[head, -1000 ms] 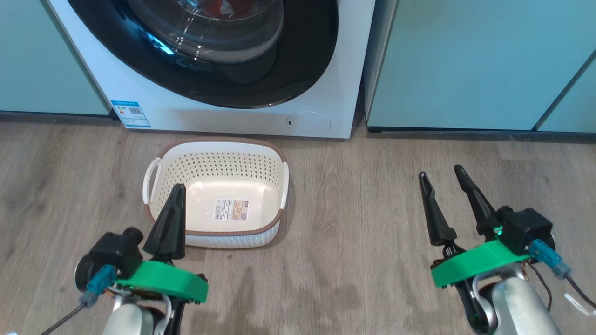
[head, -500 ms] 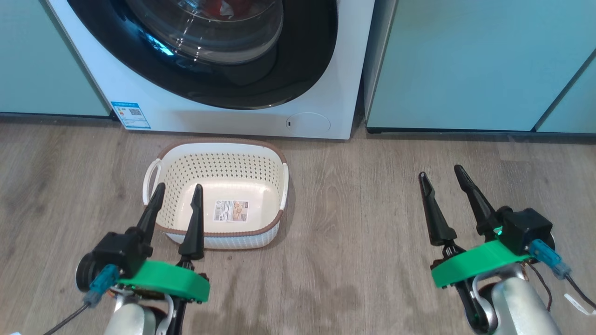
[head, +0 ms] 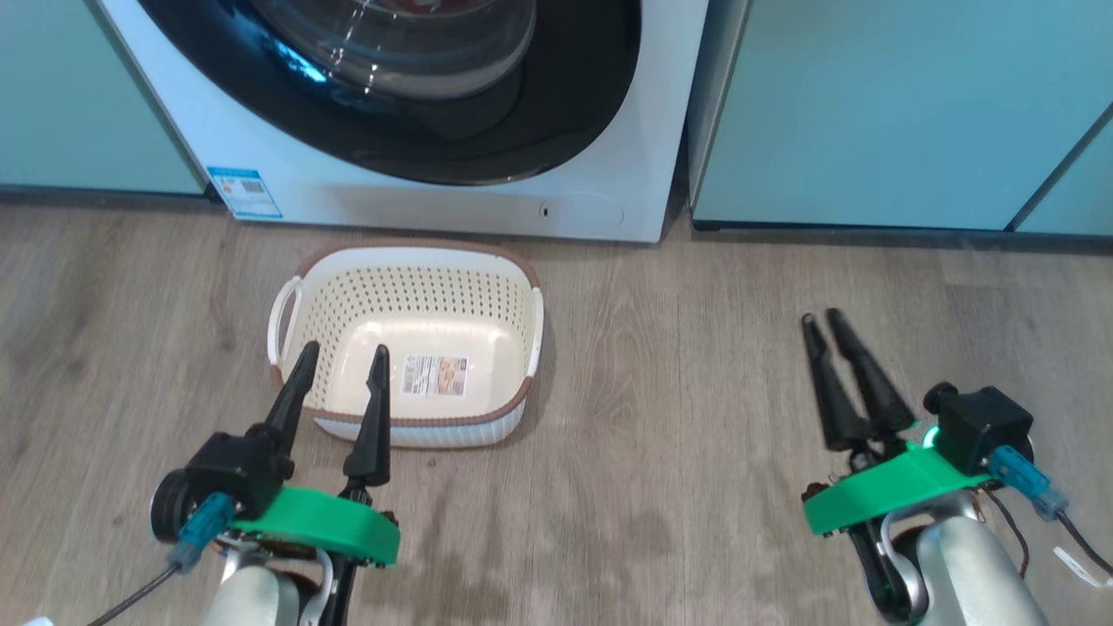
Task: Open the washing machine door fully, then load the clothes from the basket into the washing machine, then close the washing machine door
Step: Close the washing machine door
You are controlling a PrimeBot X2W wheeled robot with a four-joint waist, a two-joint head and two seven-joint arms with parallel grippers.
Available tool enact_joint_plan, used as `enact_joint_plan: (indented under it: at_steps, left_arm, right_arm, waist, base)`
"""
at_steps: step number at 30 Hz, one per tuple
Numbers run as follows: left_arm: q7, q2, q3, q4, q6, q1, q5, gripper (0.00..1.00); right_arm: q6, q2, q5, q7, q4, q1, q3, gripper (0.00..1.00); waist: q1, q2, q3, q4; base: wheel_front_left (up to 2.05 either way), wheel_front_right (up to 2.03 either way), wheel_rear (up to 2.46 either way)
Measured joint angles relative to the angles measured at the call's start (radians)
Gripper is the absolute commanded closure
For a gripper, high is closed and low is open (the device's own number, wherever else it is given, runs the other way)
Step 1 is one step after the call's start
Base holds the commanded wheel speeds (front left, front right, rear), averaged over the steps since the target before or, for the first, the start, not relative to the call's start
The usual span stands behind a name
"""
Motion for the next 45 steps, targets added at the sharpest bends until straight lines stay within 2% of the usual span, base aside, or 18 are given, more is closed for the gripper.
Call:
enact_joint_plan:
  at_steps: [6,11,19,24,31,38,45]
  left_arm:
    - [0.0,0.0,-0.011,-0.009,0.003,-0.016,0.0,0.0]
    - [0.0,-0.001,-0.039,-0.025,0.003,-0.079,-0.002,0.0]
    - [0.0,-0.006,-0.083,-0.051,0.023,-0.174,-0.036,0.0]
    - [-0.003,-0.007,-0.108,-0.062,0.031,-0.196,-0.057,0.0]
    - [-0.003,-0.007,-0.132,-0.073,0.044,-0.229,-0.081,0.0]
    - [-0.003,-0.009,-0.161,-0.091,0.056,-0.271,-0.083,0.0]
    - [-0.003,-0.01,-0.164,-0.092,0.056,-0.283,-0.083,0.0]
  right_arm:
    - [0.0,0.0,-0.016,0.0,-0.015,-0.021,0.031,1.0]
    - [0.0,-0.008,-0.056,0.0,-0.025,-0.13,0.076,1.0]
    - [0.0,-0.117,-0.085,0.0,0.016,-0.378,0.196,1.0]
    - [0.0,-0.185,-0.083,-0.001,0.086,-0.571,0.248,1.0]
    - [0.0,-0.232,-0.062,-0.003,0.237,-0.783,0.271,1.0]
    - [0.0,-0.239,-0.067,-0.002,0.442,-0.989,0.257,1.0]
    - [0.002,-0.239,-0.076,0.006,0.594,-1.129,0.202,1.0]
  waist:
    - [0.0,0.0,0.057,0.019]
    - [0.0,0.0,0.123,0.045]
    - [0.0001,0.0,0.25,0.118]
    - [0.0002,0.0,0.324,0.173]
    - [0.0003,0.0,0.405,0.225]
    - [0.0003,-0.0001,0.474,0.27]
    - [0.0002,0.0,0.518,0.296]
  base:
    - [0.0,0.0,0.0]
    - [0.0,0.0,0.0]
    - [0.0,0.0,0.0]
    - [0.0,0.0,0.0]
    - [0.0,0.0,0.0]
    - [0.0,0.0,0.0]
    - [0.0,0.0,0.0]
